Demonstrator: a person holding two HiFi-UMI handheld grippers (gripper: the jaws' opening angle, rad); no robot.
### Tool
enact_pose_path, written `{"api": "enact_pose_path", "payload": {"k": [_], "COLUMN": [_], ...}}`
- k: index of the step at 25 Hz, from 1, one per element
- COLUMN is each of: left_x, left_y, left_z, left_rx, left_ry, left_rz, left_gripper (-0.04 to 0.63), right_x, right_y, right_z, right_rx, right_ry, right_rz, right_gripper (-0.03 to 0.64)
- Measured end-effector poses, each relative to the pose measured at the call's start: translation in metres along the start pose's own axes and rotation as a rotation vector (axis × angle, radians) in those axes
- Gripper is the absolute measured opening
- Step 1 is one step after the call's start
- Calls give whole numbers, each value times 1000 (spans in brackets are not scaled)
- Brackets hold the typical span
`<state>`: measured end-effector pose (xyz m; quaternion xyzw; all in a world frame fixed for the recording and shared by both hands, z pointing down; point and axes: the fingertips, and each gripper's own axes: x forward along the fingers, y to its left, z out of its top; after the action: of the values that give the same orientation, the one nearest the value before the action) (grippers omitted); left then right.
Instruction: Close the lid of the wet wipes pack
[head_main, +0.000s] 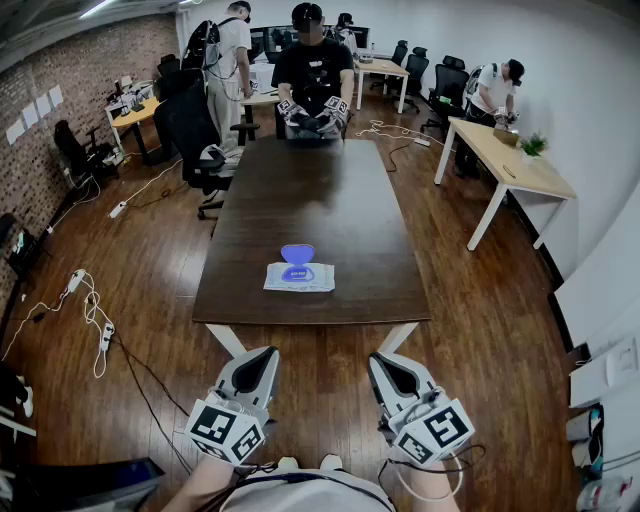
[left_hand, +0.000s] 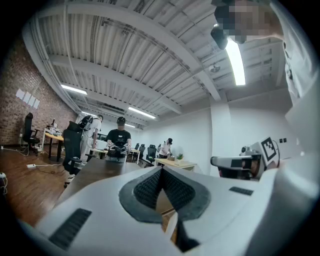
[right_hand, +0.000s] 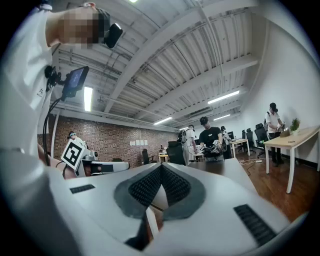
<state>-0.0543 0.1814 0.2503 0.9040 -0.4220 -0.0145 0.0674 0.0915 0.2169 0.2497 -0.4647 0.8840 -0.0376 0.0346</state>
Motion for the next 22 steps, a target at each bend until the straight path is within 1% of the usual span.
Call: {"api": "enact_pose_path", "payload": {"k": [2,4,10,22], "left_x": [5,9,17,23], "left_y": [-2,-6,-21,-42], "left_z": [-13,-17,-14,-25], "left_rx": [2,2,0,-4], "left_ry": [-13,-13,6,15], "left_rz": [-9,-8,26,63], "left_gripper": [2,2,2,2], "right_x": [-2,-5,-13,-21], "right_y": [-6,-10,-19,-27], "right_z": [0,-1,-5,-13], "right_rx": [2,3,10,24], "right_ry": [3,5,15,34], "right_rz": [5,12,45,112], "right_gripper": [3,3,3,3]}}
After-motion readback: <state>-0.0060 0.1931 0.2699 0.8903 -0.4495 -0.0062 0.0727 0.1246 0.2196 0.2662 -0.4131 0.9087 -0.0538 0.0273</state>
